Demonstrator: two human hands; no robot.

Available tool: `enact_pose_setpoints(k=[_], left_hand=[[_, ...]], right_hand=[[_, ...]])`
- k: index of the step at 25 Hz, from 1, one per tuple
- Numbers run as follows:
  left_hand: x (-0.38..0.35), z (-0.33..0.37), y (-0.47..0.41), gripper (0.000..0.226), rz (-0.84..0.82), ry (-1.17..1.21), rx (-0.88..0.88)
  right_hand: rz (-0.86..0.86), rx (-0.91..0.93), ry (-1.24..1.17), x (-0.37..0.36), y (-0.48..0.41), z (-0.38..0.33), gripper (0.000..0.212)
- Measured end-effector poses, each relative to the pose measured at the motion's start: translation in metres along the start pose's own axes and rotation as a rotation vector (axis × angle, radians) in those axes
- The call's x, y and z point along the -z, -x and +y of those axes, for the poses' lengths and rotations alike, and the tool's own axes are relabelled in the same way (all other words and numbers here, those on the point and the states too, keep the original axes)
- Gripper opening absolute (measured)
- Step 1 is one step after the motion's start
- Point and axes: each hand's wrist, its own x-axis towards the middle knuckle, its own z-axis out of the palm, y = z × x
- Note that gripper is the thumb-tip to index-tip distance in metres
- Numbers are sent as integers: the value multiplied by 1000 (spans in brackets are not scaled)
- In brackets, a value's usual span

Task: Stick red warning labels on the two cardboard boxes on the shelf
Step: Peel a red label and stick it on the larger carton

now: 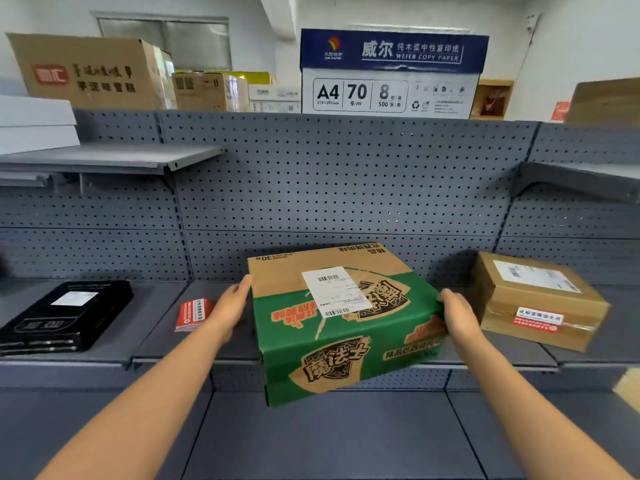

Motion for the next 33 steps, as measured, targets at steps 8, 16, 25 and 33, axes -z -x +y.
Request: enact_pose_setpoints(k=[8, 16, 25, 33], left_hand=[[5, -2, 6, 46, 2, -46, -50], [33, 3, 91, 45, -241, -123, -145], [24, -19, 99, 92, -203, -314, -256], [35, -34, 52, 89, -29, -59, -163]], right_hand=[[74, 35, -54, 14, -25, -13, 24], [-95, 33, 176, -21, -74, -58, 42], [-334, 22, 545, -25, -53, -81, 68], [-584, -126, 590, 4, -8, -82, 62]])
